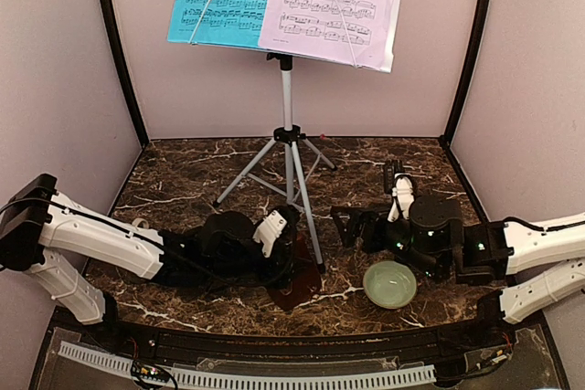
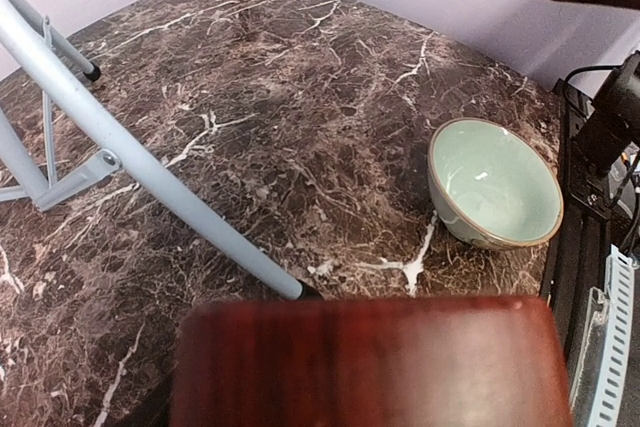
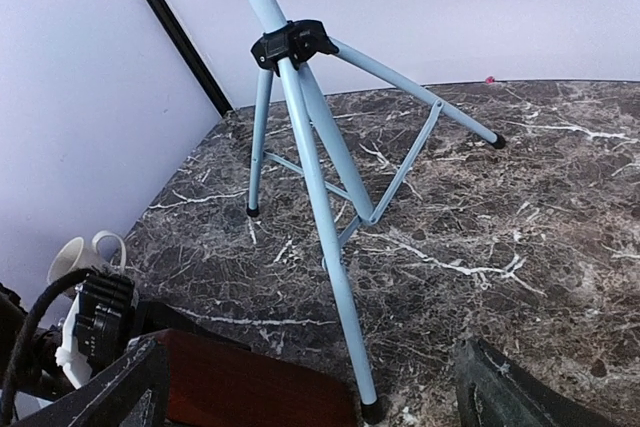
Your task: Set up the instrument practice props
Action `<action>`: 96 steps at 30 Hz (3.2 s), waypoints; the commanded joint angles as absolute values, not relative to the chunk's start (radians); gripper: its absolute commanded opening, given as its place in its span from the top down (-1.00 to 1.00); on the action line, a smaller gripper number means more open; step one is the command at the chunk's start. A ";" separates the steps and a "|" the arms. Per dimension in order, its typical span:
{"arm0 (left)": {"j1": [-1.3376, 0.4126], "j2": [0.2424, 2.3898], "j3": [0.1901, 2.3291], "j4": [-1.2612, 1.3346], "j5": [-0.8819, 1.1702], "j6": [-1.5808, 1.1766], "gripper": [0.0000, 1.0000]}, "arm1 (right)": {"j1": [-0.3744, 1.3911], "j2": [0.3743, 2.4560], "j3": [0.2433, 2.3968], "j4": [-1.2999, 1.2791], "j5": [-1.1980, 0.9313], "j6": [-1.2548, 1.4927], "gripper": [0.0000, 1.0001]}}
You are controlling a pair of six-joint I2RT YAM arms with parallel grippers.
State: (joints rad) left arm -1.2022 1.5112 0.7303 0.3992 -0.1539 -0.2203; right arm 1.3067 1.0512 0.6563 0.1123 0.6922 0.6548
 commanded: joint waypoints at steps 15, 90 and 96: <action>-1.195 1.154 0.583 0.381 -0.044 -0.158 -0.96 | 1.249 1.223 0.881 -0.006 0.371 0.560 -1.00; -1.193 1.224 0.588 0.432 0.002 0.031 0.78 | 1.067 1.431 0.577 0.354 -0.088 0.858 -0.80; -1.190 1.266 0.571 0.474 0.036 0.015 0.83 | 1.069 1.444 0.539 0.331 -0.042 0.805 -0.79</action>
